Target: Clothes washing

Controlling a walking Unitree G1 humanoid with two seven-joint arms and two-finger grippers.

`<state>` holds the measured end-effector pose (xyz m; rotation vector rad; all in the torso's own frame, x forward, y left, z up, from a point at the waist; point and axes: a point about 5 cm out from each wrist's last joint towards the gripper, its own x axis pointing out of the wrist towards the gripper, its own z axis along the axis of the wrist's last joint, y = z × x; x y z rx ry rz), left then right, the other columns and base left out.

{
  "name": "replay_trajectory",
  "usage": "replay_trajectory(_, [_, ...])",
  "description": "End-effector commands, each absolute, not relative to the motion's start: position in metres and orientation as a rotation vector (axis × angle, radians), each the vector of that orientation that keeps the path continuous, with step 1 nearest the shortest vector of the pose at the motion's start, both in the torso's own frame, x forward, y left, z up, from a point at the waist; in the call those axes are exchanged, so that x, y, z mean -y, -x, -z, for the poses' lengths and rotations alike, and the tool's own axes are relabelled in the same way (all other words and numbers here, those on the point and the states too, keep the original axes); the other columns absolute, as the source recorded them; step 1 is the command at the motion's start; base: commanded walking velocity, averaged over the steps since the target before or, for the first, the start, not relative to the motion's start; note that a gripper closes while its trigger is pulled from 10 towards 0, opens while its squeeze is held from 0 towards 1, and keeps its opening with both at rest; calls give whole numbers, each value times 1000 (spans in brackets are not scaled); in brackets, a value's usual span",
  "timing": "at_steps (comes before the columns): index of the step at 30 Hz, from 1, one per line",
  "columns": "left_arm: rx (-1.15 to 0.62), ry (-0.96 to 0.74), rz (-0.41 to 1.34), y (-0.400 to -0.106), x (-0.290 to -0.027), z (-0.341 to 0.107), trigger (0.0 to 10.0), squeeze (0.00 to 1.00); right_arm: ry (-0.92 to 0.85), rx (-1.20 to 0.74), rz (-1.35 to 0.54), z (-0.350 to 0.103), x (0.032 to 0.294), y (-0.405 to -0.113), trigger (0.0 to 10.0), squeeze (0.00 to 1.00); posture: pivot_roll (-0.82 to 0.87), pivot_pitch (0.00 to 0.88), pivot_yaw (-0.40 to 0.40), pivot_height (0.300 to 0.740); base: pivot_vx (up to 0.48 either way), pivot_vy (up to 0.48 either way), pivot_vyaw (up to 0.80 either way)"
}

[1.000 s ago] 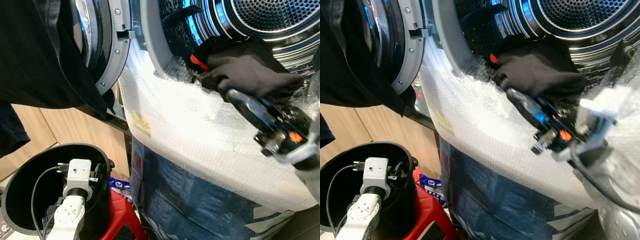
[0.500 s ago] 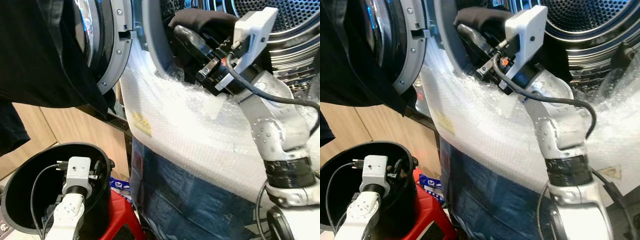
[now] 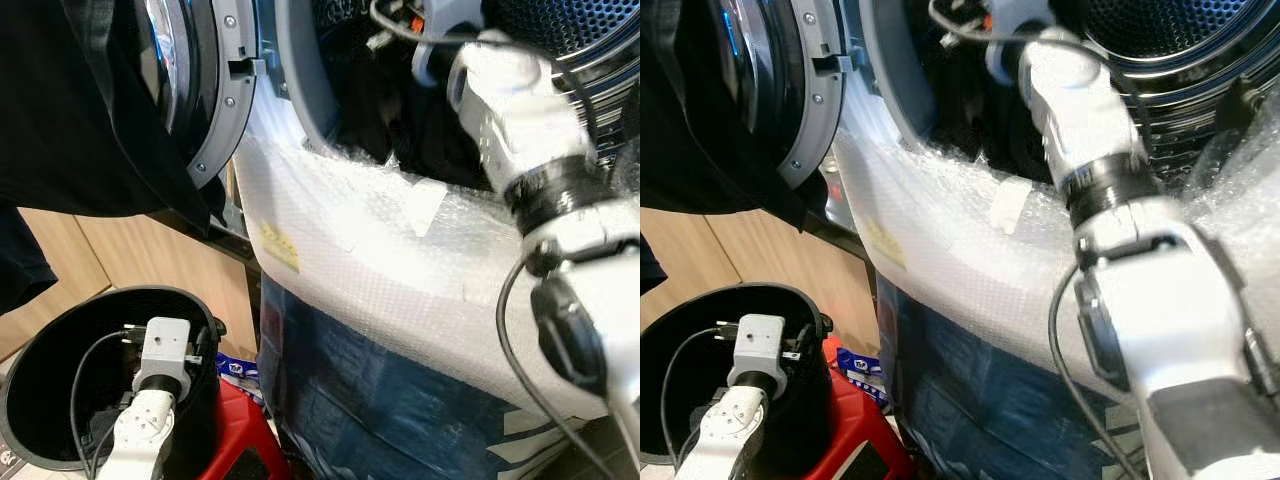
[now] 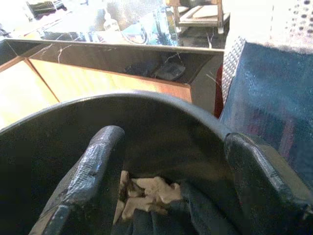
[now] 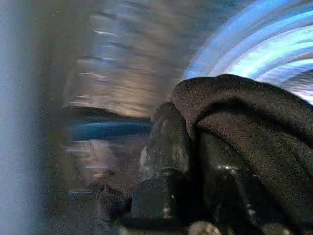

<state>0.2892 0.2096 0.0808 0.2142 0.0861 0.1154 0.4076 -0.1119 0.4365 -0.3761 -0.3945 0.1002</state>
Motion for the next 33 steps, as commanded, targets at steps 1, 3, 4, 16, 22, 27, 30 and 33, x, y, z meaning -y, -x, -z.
replay_trajectory(1, [-96,-223,-118,-288,-210,-79,10000,0,350,408,108,-451,136,-405,0,0,123,0,7,740,0,0,0])
replay_trajectory(3, [-97,-222,-121,-287,-210,-79,10000,0,327,413,140,-454,140,-403,0,0,134,0,3,740,0,0,0])
replay_trajectory(4, [-98,-223,-123,-286,-211,-79,10000,0,292,421,181,-458,144,-402,0,0,134,0,3,740,0,0,0])
replay_trajectory(16, [-83,-226,-124,-290,-210,-81,10000,0,191,364,197,-437,135,-410,0,0,133,0,10,740,0,0,0])
replay_trajectory(22, [-90,-227,-77,-291,-201,-80,10000,0,351,244,62,-397,103,-420,10000,0,126,0,26,740,0,0,0])
replay_trajectory(27, [-86,-222,-72,-293,-199,-82,10000,0,358,198,51,-383,97,-423,10000,1000,132,0,24,740,0,0,0])
replay_trajectory(30, [-89,-220,-76,-291,-200,-81,10000,0,343,204,72,-385,100,-422,10000,1000,144,0,19,740,0,0,0])
replay_trajectory(33, [-91,-220,-83,-290,-201,-81,10000,0,360,240,162,-394,110,-421,10000,1000,153,0,14,740,0,0,0])
